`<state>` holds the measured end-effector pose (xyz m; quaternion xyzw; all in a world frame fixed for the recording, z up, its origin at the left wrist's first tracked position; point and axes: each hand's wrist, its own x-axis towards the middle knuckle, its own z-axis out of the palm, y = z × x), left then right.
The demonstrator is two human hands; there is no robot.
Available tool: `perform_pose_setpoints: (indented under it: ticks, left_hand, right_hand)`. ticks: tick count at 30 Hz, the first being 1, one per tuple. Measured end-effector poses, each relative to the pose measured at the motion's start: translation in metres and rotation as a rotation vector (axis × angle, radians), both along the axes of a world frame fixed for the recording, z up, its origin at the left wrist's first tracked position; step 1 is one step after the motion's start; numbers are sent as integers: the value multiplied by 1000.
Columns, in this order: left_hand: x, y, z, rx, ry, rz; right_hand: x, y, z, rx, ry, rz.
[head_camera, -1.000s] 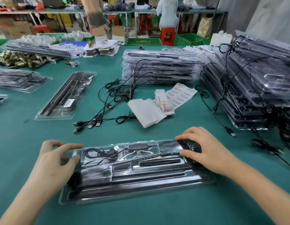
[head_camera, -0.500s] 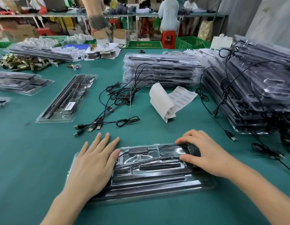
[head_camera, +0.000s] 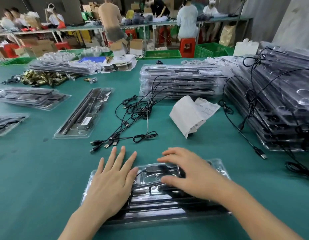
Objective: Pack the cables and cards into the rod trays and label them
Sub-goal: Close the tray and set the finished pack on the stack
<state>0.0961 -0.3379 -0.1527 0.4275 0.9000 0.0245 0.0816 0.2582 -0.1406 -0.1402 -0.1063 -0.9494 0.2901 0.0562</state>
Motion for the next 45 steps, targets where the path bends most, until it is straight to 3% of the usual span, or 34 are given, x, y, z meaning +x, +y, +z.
perform_pose_setpoints:
  ticks: [5,10,13,15,18,21,23,26,31,36,41,45]
  left_hand:
    - [-15,9,11,-22,-132,2]
    - [-14,70,39,632,-191,22]
    - [-1,131,59,813,-130,-84]
    - [0,169,70,740,-43,-145]
    - [-15,197,74,330,100,-145]
    - [-36,187,64,-4,107,-101]
    - [-48,173,55,-83,44,-102]
    - [-59,152,44,38,-109,-148]
    - [-65,116,32,408,-235,-215]
    - [-62,97,37,609,-318,-237]
    - [-62,76,33,880,-692,-121]
    - [-62,61,25,853,-663,-173]
  right_hand:
    - [-13,-21,-21,94,36,62]
    - [-14,-22,-23,148,87,41]
    - [-13,-24,-23,148,79,53]
    - [-12,-24,-22,123,98,55]
    - [-9,-22,-20,26,194,20]
    - [-5,-17,-17,-122,326,-57]
    - [-5,-15,-16,-154,365,-116]
    - [-5,-14,-15,-189,403,-179]
    - [-8,-16,-16,-215,415,-292]
    - [-5,-8,-18,-246,404,-478]
    - [-8,-11,-16,-366,367,-564]
    - [-11,-13,-10,-290,347,-505]
